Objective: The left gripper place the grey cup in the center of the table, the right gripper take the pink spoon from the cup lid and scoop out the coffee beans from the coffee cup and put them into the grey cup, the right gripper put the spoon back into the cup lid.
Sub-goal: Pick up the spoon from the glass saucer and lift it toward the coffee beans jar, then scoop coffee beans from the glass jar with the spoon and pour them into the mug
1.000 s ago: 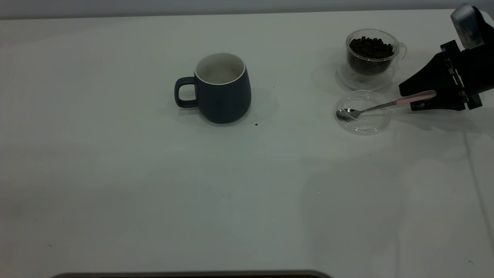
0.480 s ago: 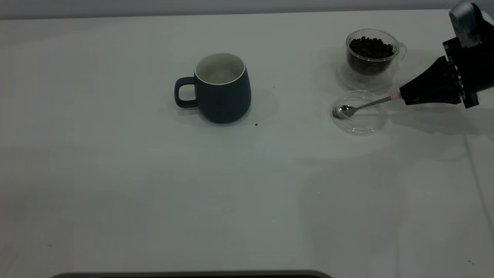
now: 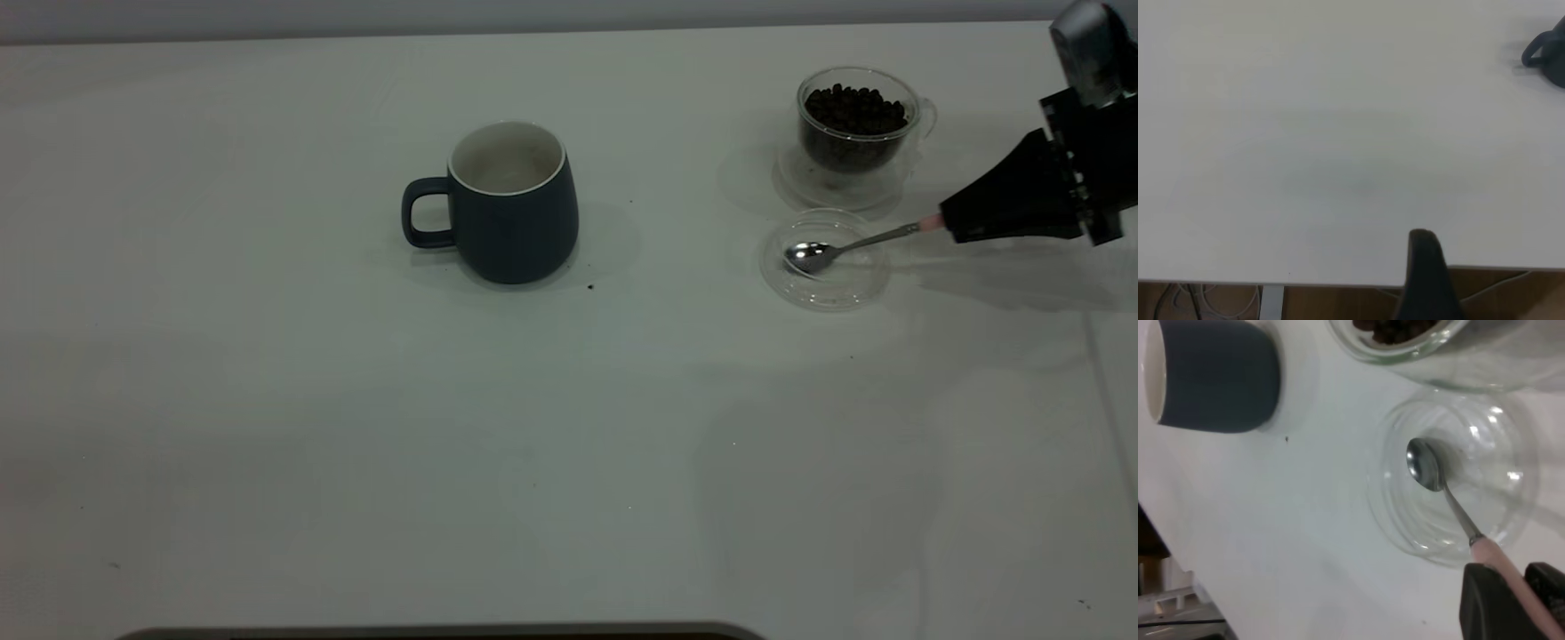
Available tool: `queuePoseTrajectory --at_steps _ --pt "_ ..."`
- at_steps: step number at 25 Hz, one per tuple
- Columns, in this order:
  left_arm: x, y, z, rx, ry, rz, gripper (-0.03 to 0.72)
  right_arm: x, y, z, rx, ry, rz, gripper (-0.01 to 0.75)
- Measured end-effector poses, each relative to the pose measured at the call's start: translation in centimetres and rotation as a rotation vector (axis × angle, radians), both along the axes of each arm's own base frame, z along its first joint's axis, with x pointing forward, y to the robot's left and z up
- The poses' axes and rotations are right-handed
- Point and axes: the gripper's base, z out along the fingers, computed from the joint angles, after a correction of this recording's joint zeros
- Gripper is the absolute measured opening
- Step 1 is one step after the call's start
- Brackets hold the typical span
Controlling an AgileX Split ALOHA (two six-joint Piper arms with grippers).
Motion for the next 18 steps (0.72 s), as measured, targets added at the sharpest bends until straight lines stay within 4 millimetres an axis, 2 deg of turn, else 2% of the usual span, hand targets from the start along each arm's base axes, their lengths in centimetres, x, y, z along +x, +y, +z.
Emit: queuePoseTrajectory --at_steps 5,15,18 --pt "0.0 0.0 0.0 0.002 0.000 -0.002 0.567 0.3 -1.3 2.2 -0.063 -0.031 0.008 0.101" --pt "0.0 0.0 0.0 0.002 0.000 -0.002 0.567 1.1 -1.2 11.5 -0.075 -0.170 0.044 0.101" --pt "0.0 0.0 0.0 0.002 0.000 -0.002 0.567 2.0 -1.2 12.9 -0.063 -0.227 -0.005 0.101"
